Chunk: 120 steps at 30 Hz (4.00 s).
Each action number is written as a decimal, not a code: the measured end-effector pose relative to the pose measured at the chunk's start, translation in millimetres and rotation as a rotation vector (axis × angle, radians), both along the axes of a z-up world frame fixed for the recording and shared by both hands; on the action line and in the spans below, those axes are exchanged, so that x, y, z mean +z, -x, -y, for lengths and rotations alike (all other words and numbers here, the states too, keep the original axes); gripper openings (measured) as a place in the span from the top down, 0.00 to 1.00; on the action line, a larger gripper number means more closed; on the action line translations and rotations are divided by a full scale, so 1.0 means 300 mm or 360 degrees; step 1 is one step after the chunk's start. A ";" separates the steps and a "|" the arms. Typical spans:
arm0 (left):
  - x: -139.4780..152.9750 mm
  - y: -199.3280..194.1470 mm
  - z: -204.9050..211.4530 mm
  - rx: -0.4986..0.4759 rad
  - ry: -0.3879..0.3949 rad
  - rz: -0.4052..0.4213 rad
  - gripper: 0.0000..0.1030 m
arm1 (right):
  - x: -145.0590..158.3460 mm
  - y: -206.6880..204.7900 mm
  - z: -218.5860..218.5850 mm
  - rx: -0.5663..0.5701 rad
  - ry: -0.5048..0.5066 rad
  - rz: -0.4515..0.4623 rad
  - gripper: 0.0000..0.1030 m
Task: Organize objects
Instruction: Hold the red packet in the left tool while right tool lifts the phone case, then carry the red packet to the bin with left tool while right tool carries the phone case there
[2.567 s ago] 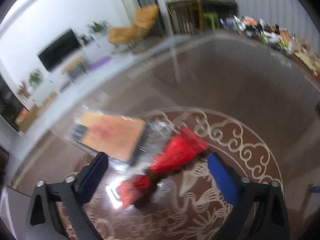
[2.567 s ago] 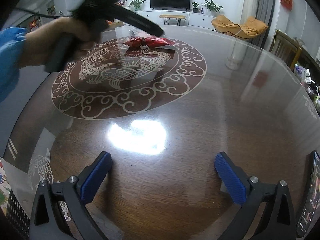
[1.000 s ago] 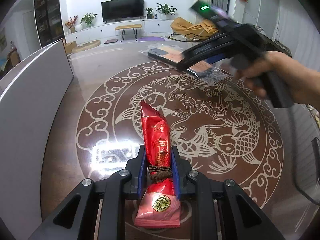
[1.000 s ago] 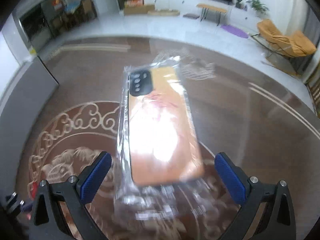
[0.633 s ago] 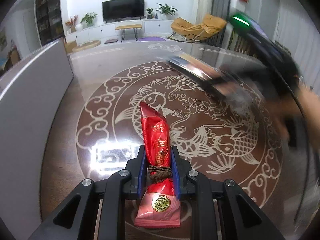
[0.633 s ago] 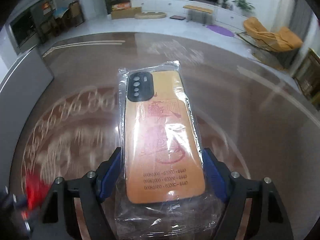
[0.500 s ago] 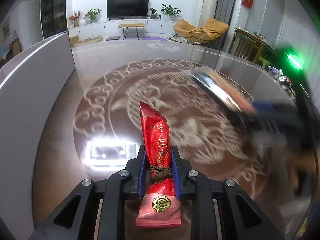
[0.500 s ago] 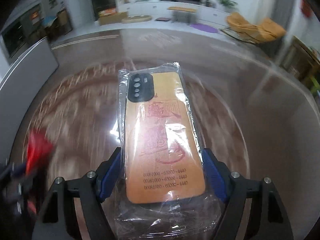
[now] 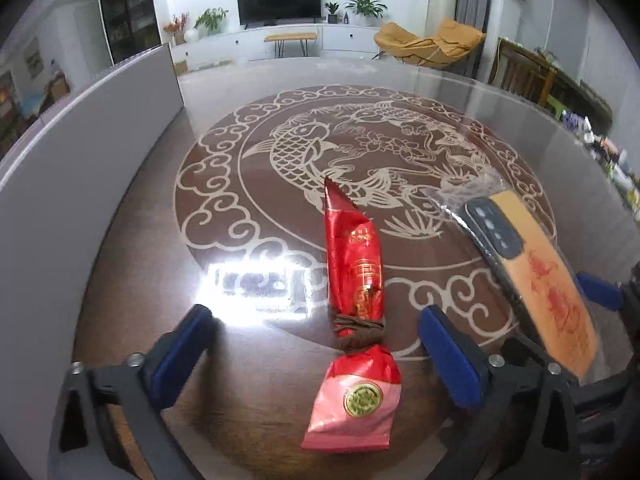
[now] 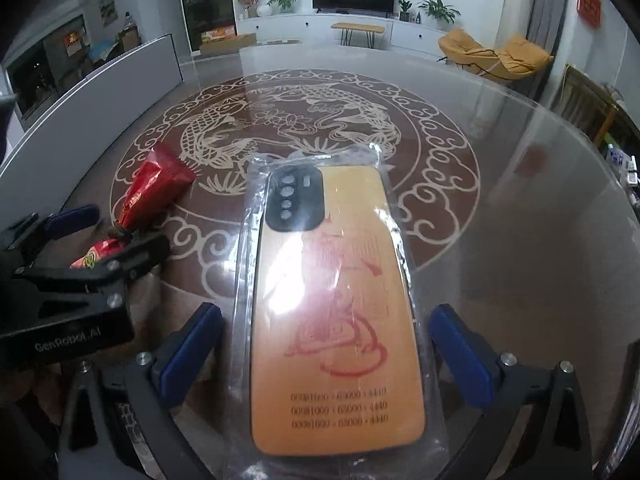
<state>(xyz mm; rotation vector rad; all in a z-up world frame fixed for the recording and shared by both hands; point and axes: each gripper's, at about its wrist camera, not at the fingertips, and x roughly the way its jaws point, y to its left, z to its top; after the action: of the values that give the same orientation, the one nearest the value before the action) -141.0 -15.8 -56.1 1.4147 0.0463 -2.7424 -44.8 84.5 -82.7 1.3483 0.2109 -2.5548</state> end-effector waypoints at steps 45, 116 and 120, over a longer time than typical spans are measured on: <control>0.042 -0.011 -0.002 -0.0217 -0.0100 0.0083 0.79 | 0.055 0.144 0.050 0.0103 0.0068 0.0314 0.27; 0.438 -0.484 1.003 0.1080 0.0163 -0.0087 0.03 | 0.422 -0.098 1.248 0.0989 -0.0047 0.0183 0.01; 0.433 -0.485 1.016 0.1104 0.0173 -0.0082 0.03 | 0.419 -0.100 1.258 0.0997 -0.0051 0.0179 0.01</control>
<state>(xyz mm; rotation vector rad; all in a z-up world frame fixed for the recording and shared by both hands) 4.5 -320.6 73.9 1.0385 0.3183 -2.1655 -14.9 -292.9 43.0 1.1912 0.5559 -1.9564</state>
